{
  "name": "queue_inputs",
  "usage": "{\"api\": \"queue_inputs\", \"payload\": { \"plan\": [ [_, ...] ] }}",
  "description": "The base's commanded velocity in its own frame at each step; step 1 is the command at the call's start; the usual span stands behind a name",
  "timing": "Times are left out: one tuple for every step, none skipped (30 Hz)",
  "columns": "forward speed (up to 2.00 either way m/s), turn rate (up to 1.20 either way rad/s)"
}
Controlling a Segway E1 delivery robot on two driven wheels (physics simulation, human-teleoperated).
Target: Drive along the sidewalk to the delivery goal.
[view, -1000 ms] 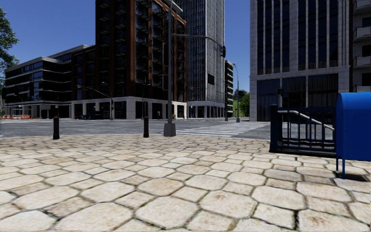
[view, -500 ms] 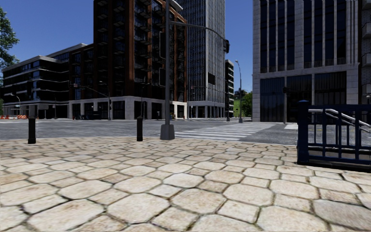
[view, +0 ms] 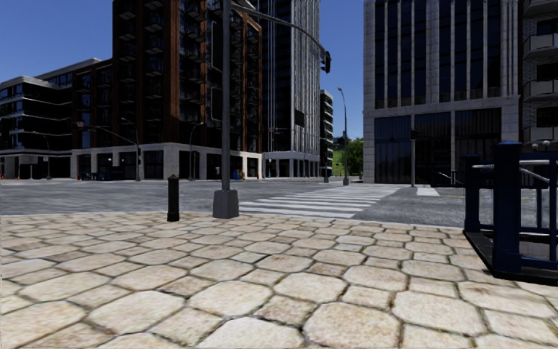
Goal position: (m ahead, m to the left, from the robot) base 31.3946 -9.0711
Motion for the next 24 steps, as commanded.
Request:
{"api": "queue_inputs", "payload": {
  "plan": [
    [2.0,0.0],
    [2.0,0.0],
    [2.0,0.0],
    [2.0,0.0],
    [2.0,0.0],
    [2.0,0.0],
    [2.0,0.0],
    [2.0,0.0],
    [2.0,0.0],
    [2.0,0.0],
    [2.0,0.0],
    [2.0,0.0],
    [2.0,0.0],
    [2.0,0.0],
    [2.0,0.0],
    [2.0,0.0],
    [2.0,0.0],
    [2.0,0.0],
    [2.0,0.0],
    [2.0,0.0],
    [2.0,0.0],
    [2.0,0.0],
    [2.0,0.0],
    [2.0,0.0]
  ]
}}
